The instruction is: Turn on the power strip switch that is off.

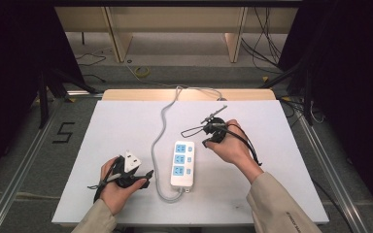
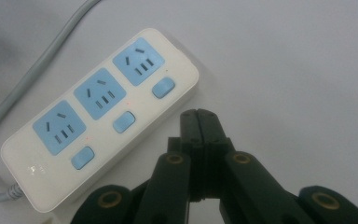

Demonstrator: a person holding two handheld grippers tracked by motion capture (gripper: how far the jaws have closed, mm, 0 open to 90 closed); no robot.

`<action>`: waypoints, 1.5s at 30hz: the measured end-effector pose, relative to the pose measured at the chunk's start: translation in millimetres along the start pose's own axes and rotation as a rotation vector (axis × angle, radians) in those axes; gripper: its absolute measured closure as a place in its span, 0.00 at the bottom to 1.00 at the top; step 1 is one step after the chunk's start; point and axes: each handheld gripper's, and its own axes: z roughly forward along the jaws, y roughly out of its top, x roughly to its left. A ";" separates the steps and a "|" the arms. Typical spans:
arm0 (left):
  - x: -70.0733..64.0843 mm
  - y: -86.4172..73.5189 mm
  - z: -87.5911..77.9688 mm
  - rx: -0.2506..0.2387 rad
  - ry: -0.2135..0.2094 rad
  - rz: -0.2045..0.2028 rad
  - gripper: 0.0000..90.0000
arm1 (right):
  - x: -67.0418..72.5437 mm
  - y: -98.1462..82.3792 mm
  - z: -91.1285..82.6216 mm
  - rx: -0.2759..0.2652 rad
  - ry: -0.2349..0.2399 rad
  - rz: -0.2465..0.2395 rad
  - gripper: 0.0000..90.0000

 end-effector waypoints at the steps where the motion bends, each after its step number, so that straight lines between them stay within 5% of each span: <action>1: -0.2 0.1 0.0 -0.001 0.000 -0.001 0.30 | 0.5 0.4 0.2 0.001 -0.001 0.004 1.00; 45: 0.0 0.6 -0.2 -0.002 -0.002 -0.001 0.31 | 8.3 16.3 15.4 0.019 0.011 -0.006 1.00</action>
